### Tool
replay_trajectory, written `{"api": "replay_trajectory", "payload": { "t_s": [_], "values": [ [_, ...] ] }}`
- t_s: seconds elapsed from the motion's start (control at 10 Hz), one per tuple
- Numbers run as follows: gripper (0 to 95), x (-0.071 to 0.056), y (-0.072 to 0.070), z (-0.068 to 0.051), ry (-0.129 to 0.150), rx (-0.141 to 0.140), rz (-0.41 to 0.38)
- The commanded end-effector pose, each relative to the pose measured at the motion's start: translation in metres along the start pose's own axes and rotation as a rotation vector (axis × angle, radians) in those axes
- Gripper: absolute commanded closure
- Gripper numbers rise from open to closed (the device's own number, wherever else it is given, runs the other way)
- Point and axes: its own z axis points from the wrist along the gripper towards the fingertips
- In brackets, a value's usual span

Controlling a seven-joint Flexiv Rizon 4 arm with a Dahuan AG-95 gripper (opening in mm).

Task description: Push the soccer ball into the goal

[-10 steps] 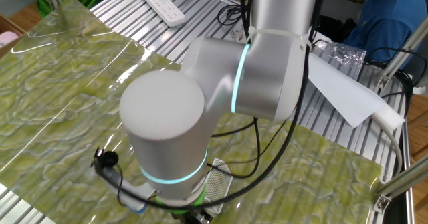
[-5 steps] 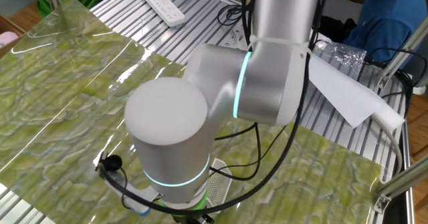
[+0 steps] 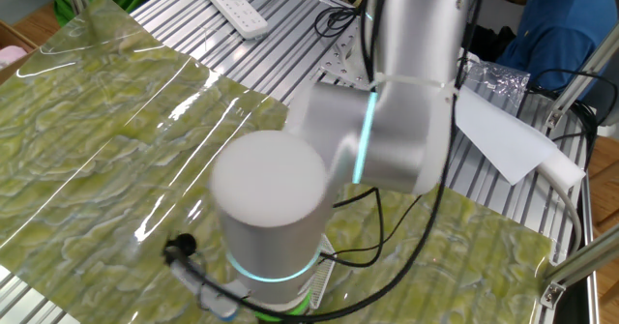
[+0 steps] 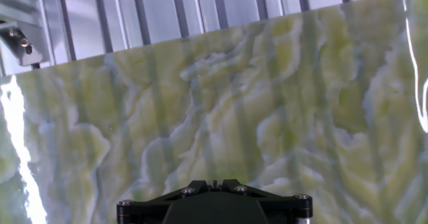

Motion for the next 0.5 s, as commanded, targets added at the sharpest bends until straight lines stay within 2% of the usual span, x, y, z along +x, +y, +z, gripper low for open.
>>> {"api": "replay_trajectory", "payload": {
  "t_s": [0.1,0.2,0.5],
  "values": [
    [95.0,0.0007,-0.0008,-0.0008,0.007,0.022,-0.001],
    [95.0,0.0013,-0.0011,-0.0008,0.009,0.034,-0.005],
    [95.0,0.0051,-0.0057,0.0030,0.012,0.032,-0.005]
  ]
}}
